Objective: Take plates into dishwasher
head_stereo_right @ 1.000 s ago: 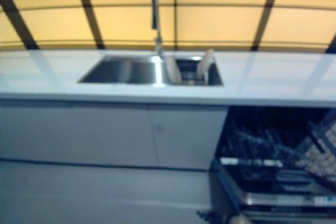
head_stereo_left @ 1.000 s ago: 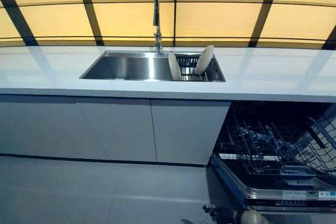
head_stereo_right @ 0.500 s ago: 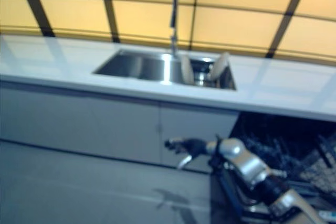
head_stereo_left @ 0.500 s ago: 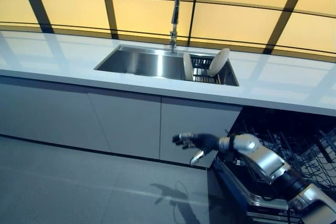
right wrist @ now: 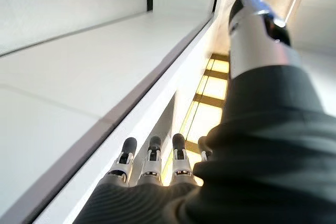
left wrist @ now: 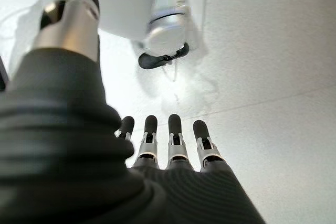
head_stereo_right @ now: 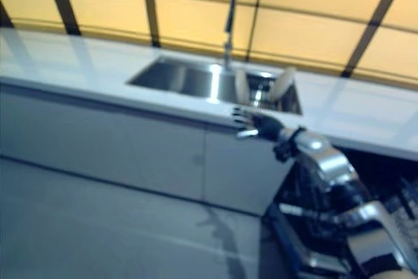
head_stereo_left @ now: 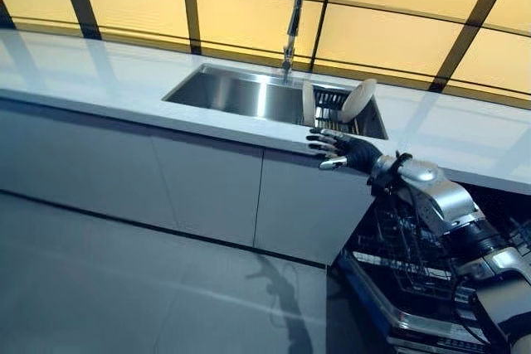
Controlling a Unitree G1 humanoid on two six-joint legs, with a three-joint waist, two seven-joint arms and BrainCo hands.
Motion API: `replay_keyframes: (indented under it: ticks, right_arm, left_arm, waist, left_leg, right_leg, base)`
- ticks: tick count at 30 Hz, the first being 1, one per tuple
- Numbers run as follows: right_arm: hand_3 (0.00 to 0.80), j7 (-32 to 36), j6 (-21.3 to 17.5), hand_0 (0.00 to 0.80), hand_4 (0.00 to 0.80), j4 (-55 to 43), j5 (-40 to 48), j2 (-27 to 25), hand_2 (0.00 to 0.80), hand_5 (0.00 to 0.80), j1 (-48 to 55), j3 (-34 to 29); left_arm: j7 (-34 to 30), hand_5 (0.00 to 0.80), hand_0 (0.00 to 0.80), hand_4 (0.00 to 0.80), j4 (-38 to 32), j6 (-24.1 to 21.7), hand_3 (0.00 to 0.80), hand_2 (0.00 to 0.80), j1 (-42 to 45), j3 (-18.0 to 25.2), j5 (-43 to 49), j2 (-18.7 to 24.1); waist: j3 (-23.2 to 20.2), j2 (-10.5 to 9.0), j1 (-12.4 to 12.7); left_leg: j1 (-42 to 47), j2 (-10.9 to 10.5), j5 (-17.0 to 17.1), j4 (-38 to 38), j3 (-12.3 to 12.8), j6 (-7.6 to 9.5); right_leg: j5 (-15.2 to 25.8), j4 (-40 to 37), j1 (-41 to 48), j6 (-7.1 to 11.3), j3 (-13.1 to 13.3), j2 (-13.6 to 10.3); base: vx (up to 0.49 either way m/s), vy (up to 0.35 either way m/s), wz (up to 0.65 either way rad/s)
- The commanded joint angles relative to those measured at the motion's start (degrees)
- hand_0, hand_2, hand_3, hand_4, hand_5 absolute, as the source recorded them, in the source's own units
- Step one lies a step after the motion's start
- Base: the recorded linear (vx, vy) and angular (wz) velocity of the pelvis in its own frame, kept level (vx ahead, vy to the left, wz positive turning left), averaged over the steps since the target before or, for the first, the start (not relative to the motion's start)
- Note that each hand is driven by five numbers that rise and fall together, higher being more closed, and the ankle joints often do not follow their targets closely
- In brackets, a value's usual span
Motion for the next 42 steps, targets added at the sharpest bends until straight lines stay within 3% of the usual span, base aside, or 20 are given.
replay_keyframes:
  ticks: [1,3,4,6,8,10,14,18,21,23,24,25,27,29,31,32,33,36,38,42]
  right_arm:
    - [0.0,-4.4,-4.4,0.0,0.0,-0.4,2.0,-5.3,0.0,0.0,-1.2,-2.5]
    - [0.0,-4.6,-4.7,0.0,0.0,0.2,3.6,-6.8,0.0,0.0,-0.6,-3.0]
    - [0.0,-4.5,-4.7,0.0,0.0,0.1,3.6,-7.0,0.0,0.0,-0.4,-3.1]
    - [0.0,-3.7,-6.3,0.0,0.0,0.3,4.3,-8.2,0.0,0.0,3.0,-5.0]
    - [0.0,-3.1,-7.3,0.0,0.0,-0.4,5.2,-8.4,0.0,0.0,6.5,-7.5]
    - [0.0,-3.2,-8.5,0.0,0.0,-0.8,6.6,-8.6,0.0,0.0,9.0,-9.3]
    - [0.0,-2.6,-10.1,0.0,0.0,0.0,10.6,-8.7,0.0,0.0,11.4,-11.8]
    - [0.0,-1.7,-10.6,0.0,0.0,2.2,11.3,-10.0,0.0,0.0,10.2,-11.9]
    - [0.0,-2.2,-9.8,0.0,0.0,1.8,10.9,-10.5,0.0,0.0,10.5,-12.5]
    - [0.0,-3.4,-9.4,0.0,0.0,0.3,9.8,-10.6,0.0,0.0,12.3,-13.3]
    - [0.0,-3.4,-9.5,0.0,0.0,0.0,9.8,-10.8,0.0,0.0,13.1,-13.7]
    - [0.0,-4.9,-9.7,0.0,0.0,-0.6,9.9,-11.0,0.0,0.0,14.3,-13.8]
    - [0.0,-6.3,-9.9,0.0,0.0,-0.8,10.2,-11.2,0.0,0.0,15.0,-14.0]
    - [0.0,-8.8,-9.9,0.0,0.0,-0.4,11.4,-11.4,0.0,0.0,14.3,-14.0]
    - [0.0,-10.9,-9.4,0.0,0.0,0.5,11.6,-10.9,0.0,0.0,14.0,-15.4]
    - [0.0,-11.1,-9.3,0.0,0.0,0.6,11.4,-10.8,0.0,0.0,13.9,-15.6]
    - [0.0,-11.3,-8.8,0.0,0.0,1.0,10.4,-10.6,0.0,0.0,13.7,-16.0]
    - [0.0,-13.6,-7.9,0.0,0.0,0.3,10.4,-10.6,0.0,0.0,13.5,-16.4]
    - [0.0,-15.4,-7.8,0.0,0.0,0.2,11.3,-9.8,0.0,0.0,14.4,-17.0]
    - [0.0,-15.9,-7.5,0.0,0.0,-1.4,9.4,-8.1,0.0,0.0,18.3,-18.5]
  left_arm:
    - [1.6,0.0,0.0,0.0,-0.8,-2.3,0.0,0.0,1.4,0.8,3.0,0.8]
    - [3.2,0.0,0.0,0.0,-0.4,-3.8,0.0,0.0,2.8,1.1,3.4,0.5]
    - [3.4,0.0,0.0,0.0,-0.1,-4.0,0.0,0.0,2.8,1.2,3.6,0.4]
    - [4.6,0.0,0.0,0.0,2.7,-5.5,0.0,0.0,2.3,2.6,3.9,1.0]
    - [4.0,0.0,0.0,0.0,3.9,-6.1,0.0,0.0,1.2,3.6,4.0,2.0]
    - [3.2,0.0,0.0,0.0,3.6,-5.5,0.0,0.0,-0.1,3.7,4.1,3.2]
    - [2.4,0.0,0.0,0.0,5.3,-5.4,0.0,0.0,-2.1,3.2,5.5,4.3]
    - [1.2,0.0,0.0,0.0,5.2,-6.4,0.0,0.0,-2.4,1.0,7.1,3.2]
    - [0.8,0.0,0.0,0.0,6.0,-6.6,0.0,0.0,-3.2,-0.2,7.6,3.0]
    - [0.0,0.0,0.0,0.0,6.4,-6.3,0.0,0.0,-3.3,-1.4,7.1,3.0]
    - [0.1,0.0,0.0,0.0,6.8,-6.6,0.0,0.0,-3.4,-2.0,7.2,2.8]
    - [0.3,0.0,0.0,0.0,7.9,-7.0,0.0,0.0,-3.3,-3.3,6.9,2.7]
    - [0.1,0.0,0.0,0.0,8.3,-7.3,0.0,0.0,-3.1,-3.4,6.7,2.5]
    - [0.2,0.0,0.0,0.0,8.2,-7.9,0.0,0.0,-2.1,-2.7,7.0,2.3]
    - [0.3,0.0,0.0,0.0,7.6,-8.3,0.0,0.0,-1.2,-1.6,8.2,2.1]
    - [0.4,0.0,0.0,0.0,7.6,-8.3,0.0,0.0,-1.1,-1.5,8.1,2.1]
    - [0.9,0.0,0.0,0.0,7.2,-8.1,0.0,0.0,-0.8,-1.5,7.3,2.2]
    - [1.3,0.0,0.0,0.0,6.0,-7.3,0.0,0.0,-1.1,-1.0,5.5,2.6]
    - [1.1,0.0,0.0,0.0,5.5,-6.5,0.0,0.0,-1.6,-0.3,5.2,3.0]
    - [-0.8,0.0,0.0,0.0,3.9,-7.9,0.0,0.0,-1.9,-0.1,8.0,3.3]
  waist:
    - [-1.7,3.18,3.0]
    - [-2.0,3.37,4.6]
    - [-2.0,3.3,4.7]
    - [-3.9,1.72,3.8]
    - [-4.8,0.33,2.9]
    - [-5.3,-1.24,2.3]
    - [-6.8,-3.05,2.0]
    - [-8.0,-2.91,1.7]
    - [-9.3,-2.45,0.9]
    - [-9.4,-2.02,-0.3]
    - [-9.5,-1.6,-0.9]
    - [-9.1,-1.07,-3.1]
    - [-8.7,-0.9,-4.4]
    - [-7.6,0.06,-6.0]
    - [-5.9,-0.81,-7.8]
    - [-5.7,-0.78,-8.0]
    - [-4.8,-0.29,-9.2]
    - [-3.8,0.43,-10.3]
    - [-3.7,-0.71,-9.9]
    - [-3.6,-1.41,-10.1]
  left_leg:
    - [-3.7,1.1,10.9,-15.8,1.5,-1.58]
    - [-4.8,0.4,14.3,-21.2,0.6,-2.32]
    - [-4.8,0.3,14.0,-21.3,0.9,-2.2]
    - [-3.3,0.1,8.6,-20.6,3.2,0.2]
    - [-3.8,0.3,5.4,-16.1,3.8,1.31]
    - [-5.5,1.8,2.7,-9.8,5.4,1.77]
    - [-7.9,4.4,-0.3,-4.0,6.2,1.49]
    - [-8.3,5.6,-1.4,-3.4,6.5,0.59]
    - [-7.8,4.2,-2.4,-4.5,6.5,1.72]
    - [-6.2,1.9,-2.8,-6.6,6.6,3.57]
    - [-5.0,0.9,-2.6,-8.1,6.9,4.47]
    - [-1.9,-1.0,-3.5,-10.0,6.6,5.79]
    - [-0.1,-2.0,-3.7,-11.1,6.4,6.23]
    - [4.1,-2.6,-4.0,-13.5,6.3,5.81]
    - [8.1,-5.7,-5.8,-15.9,3.8,6.1]
    - [8.6,-5.9,-6.1,-16.2,3.5,6.16]
    - [10.7,-6.4,-6.6,-17.2,1.5,6.46]
    - [11.9,-5.7,-7.7,-16.7,-0.8,7.39]
    - [11.0,-5.2,-9.3,-14.2,0.1,7.87]
    - [13.8,-2.1,-9.9,-16.0,1.8,6.64]
  right_leg:
    - [0.7,0.5,4.1,-2.5,-1.1,8.2]
    - [-0.7,-0.9,8.0,-2.18,1.8,8.8]
    - [-0.8,-1.0,8.4,-2.12,2.1,8.7]
    - [-2.0,-1.2,10.4,0.22,2.9,5.3]
    - [-1.5,-0.8,11.1,2.42,2.9,2.4]
    - [0.1,-1.4,10.8,3.83,1.7,-0.2]
    - [3.3,-3.1,9.9,6.11,-0.9,-3.6]
    - [5.9,-4.6,9.7,7.37,-1.6,-6.0]
    - [8.9,-1.8,9.2,7.76,-0.5,-8.6]
    - [13.8,7.1,5.5,8.02,1.5,-10.2]
    - [15.2,10.8,3.0,7.44,2.6,-9.9]
    - [13.8,14.7,-2.4,6.03,4.9,-7.0]
    - [12.1,13.8,-5.8,4.73,4.7,-4.7]
    - [9.8,8.9,-10.6,3.21,2.0,-1.8]
    - [16.8,0.1,-16.3,5.38,1.7,-1.4]
    - [17.9,-1.1,-16.5,5.78,1.6,-1.4]
    - [20.5,-5.2,-19.8,6.66,2.2,-0.9]
    - [19.5,-3.6,-21.5,5.92,4.5,0.8]
    - [18.1,-1.1,-18.9,6.18,4.6,0.4]
    - [17.1,-0.6,-16.6,6.59,3.7,0.6]
  base:
    - [0.474,0.161,0.08]
    - [0.418,0.131,-0.1]
    - [0.404,0.198,-0.42]
    - [0.382,0.246,-0.65]
    - [0.265,0.165,-0.46]
    - [0.17,0.072,-0.21]
    - [0.166,0.052,-0.24]
    - [0.122,0.173,-0.18]
    - [0.128,0.283,-0.24]
    - [0.154,0.306,0.01]
    - [0.315,0.404,0.17]
    - [0.365,0.331,0.29]
    - [0.277,0.149,0.46]
    - [0.32,-0.076,0.3]
    - [0.402,-0.203,0.01]
    - [0.378,-0.181,0.17]
    - [0.324,-0.164,0.28]
    - [0.202,-0.171,0.37]
    - [0.154,-0.232,0.51]
    - [0.197,-0.218,0.29]
